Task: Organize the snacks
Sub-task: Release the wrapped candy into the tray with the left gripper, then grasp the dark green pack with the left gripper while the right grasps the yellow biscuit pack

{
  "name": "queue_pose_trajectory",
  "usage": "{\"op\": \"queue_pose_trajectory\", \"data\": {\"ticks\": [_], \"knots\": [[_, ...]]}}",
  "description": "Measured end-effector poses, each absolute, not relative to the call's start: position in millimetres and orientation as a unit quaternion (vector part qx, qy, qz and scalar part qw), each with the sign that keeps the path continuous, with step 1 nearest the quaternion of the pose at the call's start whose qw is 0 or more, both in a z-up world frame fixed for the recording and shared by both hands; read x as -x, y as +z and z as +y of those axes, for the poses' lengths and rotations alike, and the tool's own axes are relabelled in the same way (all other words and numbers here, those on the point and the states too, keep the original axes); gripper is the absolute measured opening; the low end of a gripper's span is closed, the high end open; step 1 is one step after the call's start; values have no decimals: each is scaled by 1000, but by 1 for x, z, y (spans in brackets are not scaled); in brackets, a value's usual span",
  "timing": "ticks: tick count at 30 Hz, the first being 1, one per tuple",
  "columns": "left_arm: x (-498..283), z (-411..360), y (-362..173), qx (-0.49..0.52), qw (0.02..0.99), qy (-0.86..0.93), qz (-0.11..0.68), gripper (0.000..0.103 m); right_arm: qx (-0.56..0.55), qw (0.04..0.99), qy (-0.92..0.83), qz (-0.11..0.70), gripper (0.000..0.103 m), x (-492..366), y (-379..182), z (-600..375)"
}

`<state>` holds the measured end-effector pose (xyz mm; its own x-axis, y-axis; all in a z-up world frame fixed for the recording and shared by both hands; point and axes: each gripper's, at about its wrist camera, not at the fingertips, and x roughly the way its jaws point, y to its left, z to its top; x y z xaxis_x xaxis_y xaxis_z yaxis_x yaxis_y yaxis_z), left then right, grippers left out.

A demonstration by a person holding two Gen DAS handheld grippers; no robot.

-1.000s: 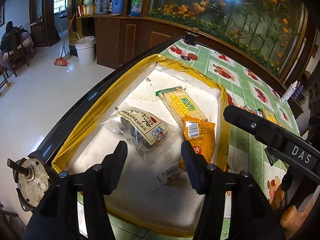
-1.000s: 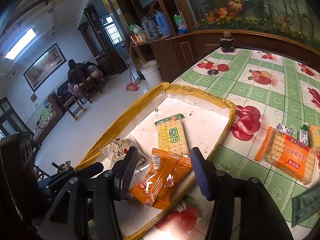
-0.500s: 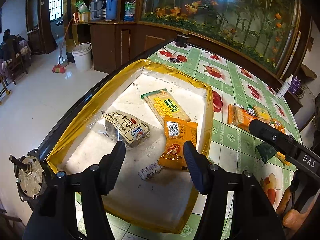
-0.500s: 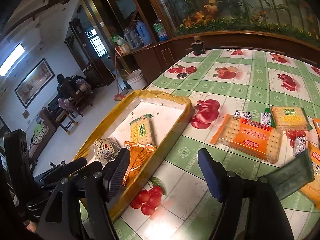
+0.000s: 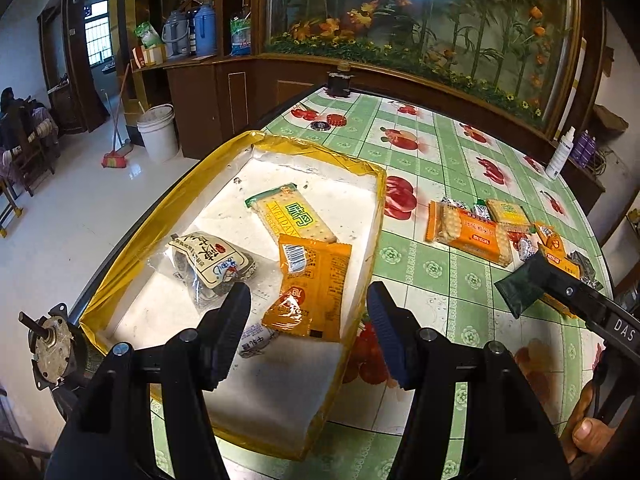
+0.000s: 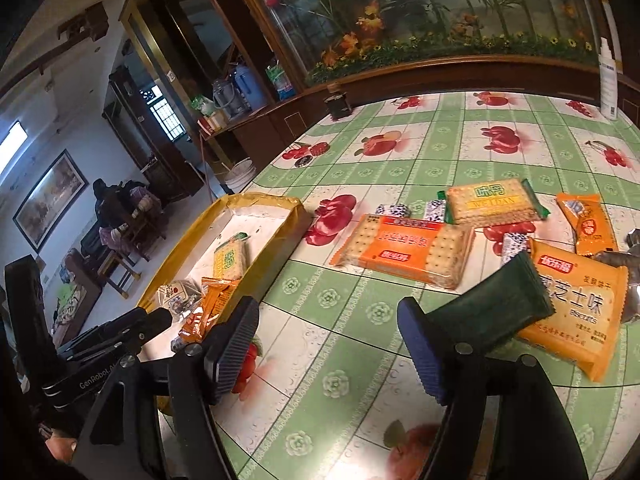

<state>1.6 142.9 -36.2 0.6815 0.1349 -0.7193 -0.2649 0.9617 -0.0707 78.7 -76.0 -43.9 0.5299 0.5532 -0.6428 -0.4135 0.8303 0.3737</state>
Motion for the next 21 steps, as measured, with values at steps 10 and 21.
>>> {"op": "queue_pose_trajectory", "data": {"ticks": [10,21], "knots": [[-19,82,-42,40,914,43,401,73,-95,891,202,395,77,-70,-51,-160],[-52,-21,-51,-40,905,-75,418,73,-121,896,139,404,77,-72,-64,-232]]}}
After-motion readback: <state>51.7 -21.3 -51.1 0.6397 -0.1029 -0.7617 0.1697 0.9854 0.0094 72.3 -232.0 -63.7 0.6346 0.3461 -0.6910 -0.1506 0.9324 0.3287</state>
